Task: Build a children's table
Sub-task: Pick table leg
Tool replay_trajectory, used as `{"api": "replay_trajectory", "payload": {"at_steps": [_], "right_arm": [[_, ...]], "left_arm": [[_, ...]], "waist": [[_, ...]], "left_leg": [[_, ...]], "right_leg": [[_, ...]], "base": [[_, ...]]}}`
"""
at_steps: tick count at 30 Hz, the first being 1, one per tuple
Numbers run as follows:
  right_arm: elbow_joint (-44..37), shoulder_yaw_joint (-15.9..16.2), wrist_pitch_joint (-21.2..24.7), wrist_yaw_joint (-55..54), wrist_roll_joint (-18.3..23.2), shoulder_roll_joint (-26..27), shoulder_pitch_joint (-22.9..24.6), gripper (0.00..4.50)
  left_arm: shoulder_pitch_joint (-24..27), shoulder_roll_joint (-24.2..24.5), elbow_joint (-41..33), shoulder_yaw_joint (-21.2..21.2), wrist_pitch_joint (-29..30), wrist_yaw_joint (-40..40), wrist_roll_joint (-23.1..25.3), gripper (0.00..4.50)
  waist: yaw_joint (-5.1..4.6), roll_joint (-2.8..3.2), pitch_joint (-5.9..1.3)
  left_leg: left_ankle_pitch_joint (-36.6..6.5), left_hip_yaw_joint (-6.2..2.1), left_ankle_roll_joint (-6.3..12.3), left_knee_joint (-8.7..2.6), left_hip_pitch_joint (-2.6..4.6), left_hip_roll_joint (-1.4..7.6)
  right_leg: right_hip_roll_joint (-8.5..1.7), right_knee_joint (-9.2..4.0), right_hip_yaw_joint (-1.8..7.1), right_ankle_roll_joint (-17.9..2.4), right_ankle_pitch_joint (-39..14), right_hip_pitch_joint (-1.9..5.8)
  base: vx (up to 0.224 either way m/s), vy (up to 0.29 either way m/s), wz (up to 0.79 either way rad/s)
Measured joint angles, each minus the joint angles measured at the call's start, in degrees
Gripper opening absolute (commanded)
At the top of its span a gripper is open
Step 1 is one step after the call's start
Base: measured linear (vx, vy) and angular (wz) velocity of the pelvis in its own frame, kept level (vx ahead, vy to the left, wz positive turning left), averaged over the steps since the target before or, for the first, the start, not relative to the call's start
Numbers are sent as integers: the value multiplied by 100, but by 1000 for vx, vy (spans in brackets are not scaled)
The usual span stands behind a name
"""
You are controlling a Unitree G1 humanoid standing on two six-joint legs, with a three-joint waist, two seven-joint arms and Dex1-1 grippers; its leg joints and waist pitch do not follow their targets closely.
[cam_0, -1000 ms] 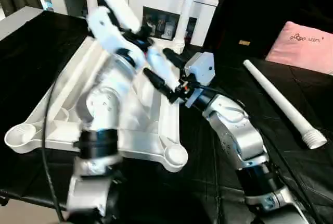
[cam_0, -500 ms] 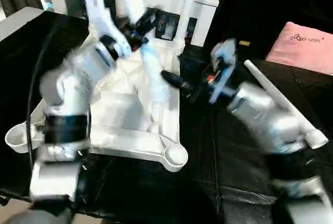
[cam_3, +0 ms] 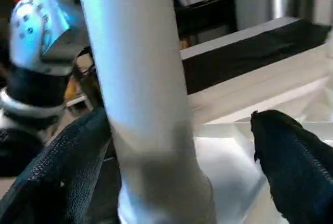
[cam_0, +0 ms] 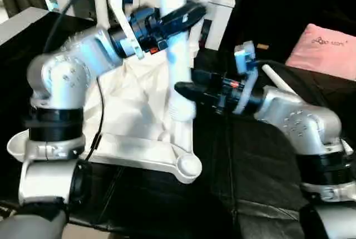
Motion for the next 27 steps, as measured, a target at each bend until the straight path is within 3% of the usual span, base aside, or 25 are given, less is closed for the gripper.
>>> {"api": "replay_trajectory", "payload": {"at_steps": [5,21,22,27], "right_arm": [[0,325,11,197,-77,-33,0,450],[17,607,51,979,-71,-236,-44,450],[17,626,51,1000,-71,-240,-44,424],[17,721,43,1125,-107,-322,-44,391]], "left_arm": [[-18,27,-113,-133,111,-320,-38,180],[-271,48,-112,-436,510,-698,-208,180],[-277,49,-115,-442,516,-712,-208,180],[-278,90,-115,-523,595,-796,-201,180]], "waist": [[24,-2,-1],[29,-9,1],[26,-9,1],[28,-15,3]], "left_leg": [[2,0,-3,1,-2,0],[9,2,-11,1,-3,0],[9,2,-12,1,-3,0],[11,2,-13,1,-3,0]], "right_leg": [[-2,1,-3,-1,0,0],[-4,2,-4,-1,0,0],[-4,2,-4,-1,0,0],[-4,3,-5,-1,1,0]], "base": [[0,0,0],[0,0,0],[0,0,0],[0,0,0]]}}
